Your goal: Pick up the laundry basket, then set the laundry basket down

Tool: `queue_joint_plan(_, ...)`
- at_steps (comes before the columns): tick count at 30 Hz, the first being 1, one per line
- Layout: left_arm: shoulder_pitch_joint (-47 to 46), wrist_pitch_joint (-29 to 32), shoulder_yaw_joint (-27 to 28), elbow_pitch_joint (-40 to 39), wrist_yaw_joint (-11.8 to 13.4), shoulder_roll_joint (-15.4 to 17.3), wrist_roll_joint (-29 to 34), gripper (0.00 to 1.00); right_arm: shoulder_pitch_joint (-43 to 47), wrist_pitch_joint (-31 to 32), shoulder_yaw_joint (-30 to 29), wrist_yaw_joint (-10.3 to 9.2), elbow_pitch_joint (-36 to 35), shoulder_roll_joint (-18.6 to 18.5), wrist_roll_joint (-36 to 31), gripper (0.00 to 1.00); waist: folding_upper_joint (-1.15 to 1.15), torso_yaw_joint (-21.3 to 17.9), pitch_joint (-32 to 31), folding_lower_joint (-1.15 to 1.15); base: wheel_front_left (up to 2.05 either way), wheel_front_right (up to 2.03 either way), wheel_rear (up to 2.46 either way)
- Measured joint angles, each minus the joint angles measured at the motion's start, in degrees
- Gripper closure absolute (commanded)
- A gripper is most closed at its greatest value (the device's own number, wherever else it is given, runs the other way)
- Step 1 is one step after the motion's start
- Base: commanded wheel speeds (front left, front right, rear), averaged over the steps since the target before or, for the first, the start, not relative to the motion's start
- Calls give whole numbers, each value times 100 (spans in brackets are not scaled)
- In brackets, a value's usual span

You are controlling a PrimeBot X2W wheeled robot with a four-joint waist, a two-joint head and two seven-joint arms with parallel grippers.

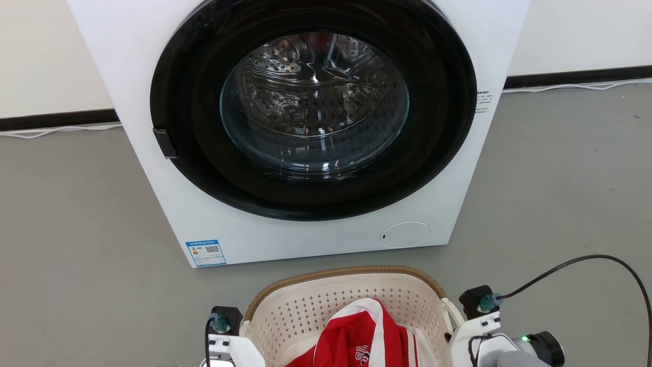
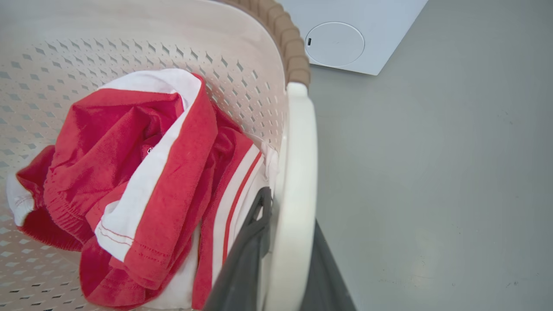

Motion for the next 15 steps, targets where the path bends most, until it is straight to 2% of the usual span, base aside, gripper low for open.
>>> queue_joint_plan(15,0,0,-143,42,-2,19,-77,100,-14,5,335,-1,15,-2,390,100,0,-5,-12,0,0,0,0)
